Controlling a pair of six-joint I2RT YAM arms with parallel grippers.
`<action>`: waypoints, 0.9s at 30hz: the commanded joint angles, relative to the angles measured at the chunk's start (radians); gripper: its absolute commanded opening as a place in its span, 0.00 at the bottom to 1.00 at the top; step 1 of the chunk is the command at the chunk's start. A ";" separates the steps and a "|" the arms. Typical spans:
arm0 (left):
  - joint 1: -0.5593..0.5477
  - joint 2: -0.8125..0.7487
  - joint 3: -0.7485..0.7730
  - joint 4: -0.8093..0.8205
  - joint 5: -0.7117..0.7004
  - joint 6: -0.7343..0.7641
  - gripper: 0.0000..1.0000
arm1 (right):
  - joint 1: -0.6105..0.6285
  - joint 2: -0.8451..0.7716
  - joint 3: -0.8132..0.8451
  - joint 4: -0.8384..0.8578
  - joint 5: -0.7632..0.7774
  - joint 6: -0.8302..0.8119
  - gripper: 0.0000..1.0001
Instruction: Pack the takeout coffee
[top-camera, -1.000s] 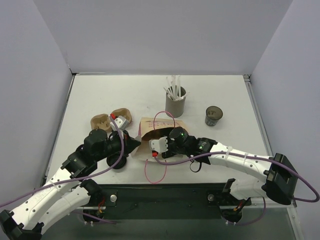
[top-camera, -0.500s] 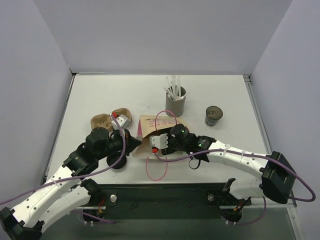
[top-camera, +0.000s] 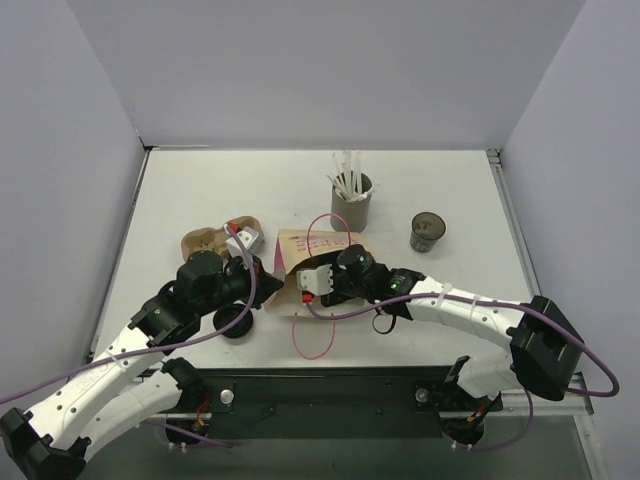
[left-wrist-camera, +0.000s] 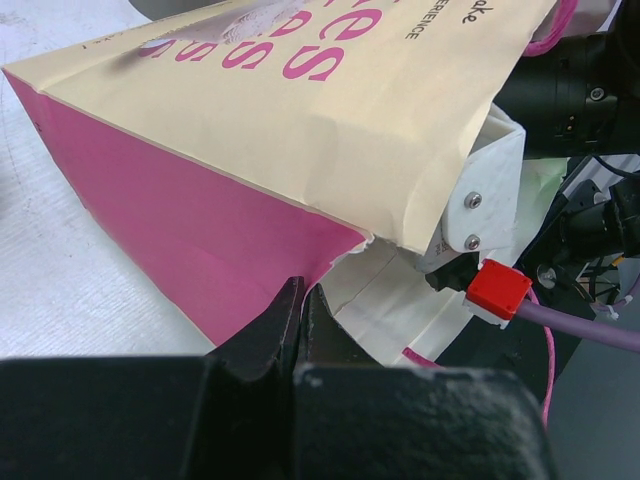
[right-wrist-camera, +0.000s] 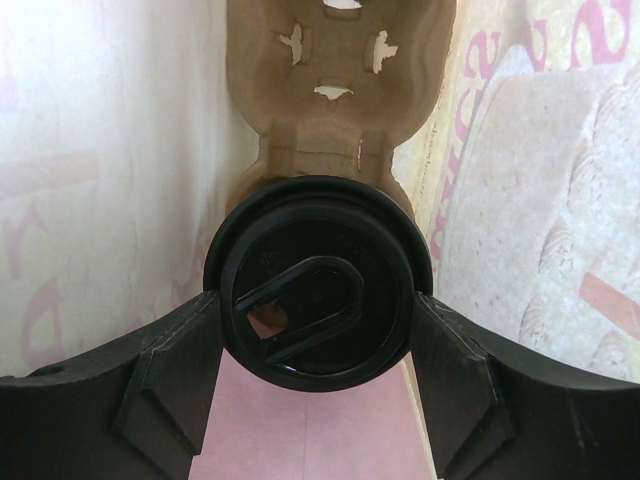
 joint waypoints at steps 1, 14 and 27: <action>-0.002 0.001 0.055 -0.012 -0.005 -0.004 0.00 | -0.026 0.031 0.011 -0.074 -0.011 0.023 0.59; -0.002 -0.002 0.055 -0.018 -0.016 0.004 0.00 | -0.021 0.009 0.089 -0.158 -0.023 0.062 0.68; -0.002 0.006 0.052 -0.018 -0.013 0.007 0.00 | -0.018 0.022 0.106 -0.158 -0.021 0.072 0.75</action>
